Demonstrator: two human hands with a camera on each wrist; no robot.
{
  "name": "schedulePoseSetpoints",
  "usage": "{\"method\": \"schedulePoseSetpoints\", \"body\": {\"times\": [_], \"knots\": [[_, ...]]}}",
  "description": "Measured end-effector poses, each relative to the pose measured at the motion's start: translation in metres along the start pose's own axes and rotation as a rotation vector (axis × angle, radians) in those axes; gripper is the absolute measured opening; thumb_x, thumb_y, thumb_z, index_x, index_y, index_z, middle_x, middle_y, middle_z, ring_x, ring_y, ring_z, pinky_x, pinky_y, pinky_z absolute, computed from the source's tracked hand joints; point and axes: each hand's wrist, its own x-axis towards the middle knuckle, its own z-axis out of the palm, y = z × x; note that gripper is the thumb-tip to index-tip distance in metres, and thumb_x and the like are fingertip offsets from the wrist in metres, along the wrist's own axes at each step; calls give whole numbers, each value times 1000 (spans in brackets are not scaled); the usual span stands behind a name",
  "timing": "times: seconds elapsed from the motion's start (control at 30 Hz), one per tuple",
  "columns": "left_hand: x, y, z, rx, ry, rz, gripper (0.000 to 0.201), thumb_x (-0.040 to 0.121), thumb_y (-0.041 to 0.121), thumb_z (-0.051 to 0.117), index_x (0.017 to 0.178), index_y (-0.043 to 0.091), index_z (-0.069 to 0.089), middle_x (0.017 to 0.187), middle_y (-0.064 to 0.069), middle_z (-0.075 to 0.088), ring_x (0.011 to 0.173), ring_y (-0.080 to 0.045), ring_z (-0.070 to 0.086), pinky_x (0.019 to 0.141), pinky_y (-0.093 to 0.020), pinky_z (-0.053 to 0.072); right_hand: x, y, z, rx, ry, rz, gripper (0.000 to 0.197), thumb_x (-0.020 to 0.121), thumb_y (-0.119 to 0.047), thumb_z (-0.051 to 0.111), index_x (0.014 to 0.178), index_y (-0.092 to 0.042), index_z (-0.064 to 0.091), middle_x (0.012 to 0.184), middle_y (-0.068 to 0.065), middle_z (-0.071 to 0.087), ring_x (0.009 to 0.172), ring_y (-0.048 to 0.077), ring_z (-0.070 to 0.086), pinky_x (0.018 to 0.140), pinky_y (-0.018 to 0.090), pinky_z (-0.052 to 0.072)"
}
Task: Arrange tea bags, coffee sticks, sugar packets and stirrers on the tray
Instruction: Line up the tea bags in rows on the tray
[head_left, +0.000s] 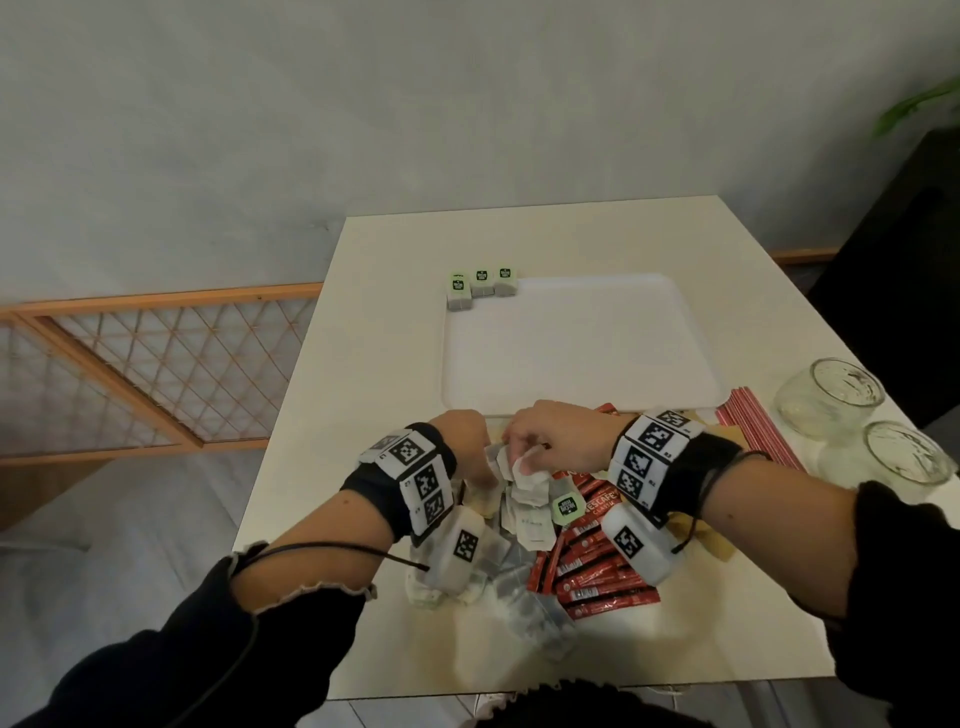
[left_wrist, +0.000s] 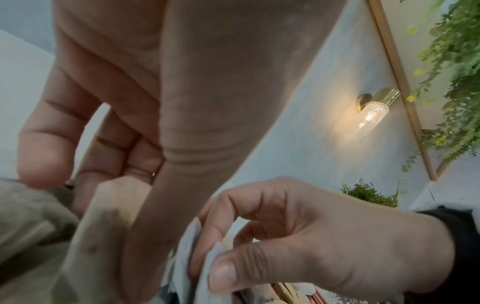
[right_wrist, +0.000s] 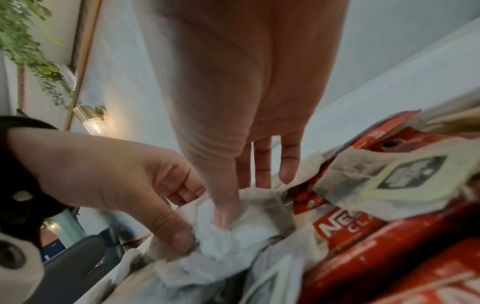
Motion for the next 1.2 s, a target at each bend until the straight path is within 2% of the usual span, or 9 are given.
{"method": "schedulePoseSetpoints", "body": {"times": [0.13, 0.3, 0.47, 0.63, 0.77, 0.83, 0.93, 1.07, 1.2], "knots": [[1, 0, 0, 5, 40, 20, 20, 87, 26, 66, 85, 6, 63, 70, -2, 51, 70, -19, 49, 56, -25, 36, -1, 3, -1, 35, 63, 60, 9, 90, -24, 65, 96, -20, 68, 97, -4, 66, 91, 15, 59, 80, 28, 44], [0, 0, -6, -79, 114, 79, 31, 94, 27, 56, 110, 1, 63, 110, -13, 64, 101, -28, 60, 81, -32, 45, -6, 7, -11, 159, 164, 31, 10, 88, -22, 69, 97, -23, 65, 94, -5, 67, 83, 2, 59, 71, 15, 40], [3, 1, -18, -125, 194, 135, 32, 85, 23, 69, 114, 15, 59, 115, -6, 63, 95, -19, 58, 75, -27, 44, -9, 4, -26, 252, 288, 38, 40, 89, -22, 68, 127, -26, 56, 91, -5, 65, 69, -12, 55, 70, 8, 41], [2, 4, -33, -368, 324, 208, 43, 80, 18, 76, 115, 17, 52, 105, -3, 65, 85, -15, 58, 67, -22, 42, -9, 5, -41, 126, 271, 66, 26, 95, -24, 60, 119, -17, 66, 97, -7, 62, 89, 8, 56, 77, 18, 41], [4, 2, -41, -640, 412, 253, 47, 80, 14, 77, 118, 16, 49, 81, 1, 68, 64, -10, 56, 60, -20, 44, -10, 14, -47, 248, 342, 38, 7, 94, -26, 61, 96, -21, 66, 87, 2, 64, 82, 19, 58, 81, 35, 47], [5, 2, -45, -894, 440, 245, 45, 81, 11, 76, 119, 13, 53, 86, -7, 71, 68, -15, 60, 64, -25, 52, -10, 17, -52, 333, 414, 28, 5, 93, -23, 62, 88, -21, 63, 79, 3, 57, 74, 17, 51, 77, 33, 44], [8, 4, -47, -1157, 457, 244, 31, 89, 16, 69, 119, 8, 62, 95, -6, 72, 77, -7, 65, 70, -22, 55, -9, 14, -60, 532, 479, 32, 8, 95, -19, 60, 90, -15, 64, 77, 2, 56, 73, 15, 52, 74, 32, 45], [10, 15, -45, -1287, 427, 286, 28, 100, 27, 53, 114, 8, 68, 111, -15, 71, 101, -20, 66, 99, -38, 51, -4, 5, -64, 616, 485, 6, 14, 98, -17, 55, 97, -7, 64, 85, 10, 62, 79, 20, 60, 76, 31, 50], [10, 21, -44, -1525, 289, 331, 28, 104, 23, 45, 125, 17, 62, 118, -11, 69, 99, -26, 69, 87, -40, 58, 0, 7, -62, 684, 564, 26, 19, 94, -15, 60, 107, -1, 64, 92, 24, 65, 81, 27, 61, 81, 35, 51]]}}
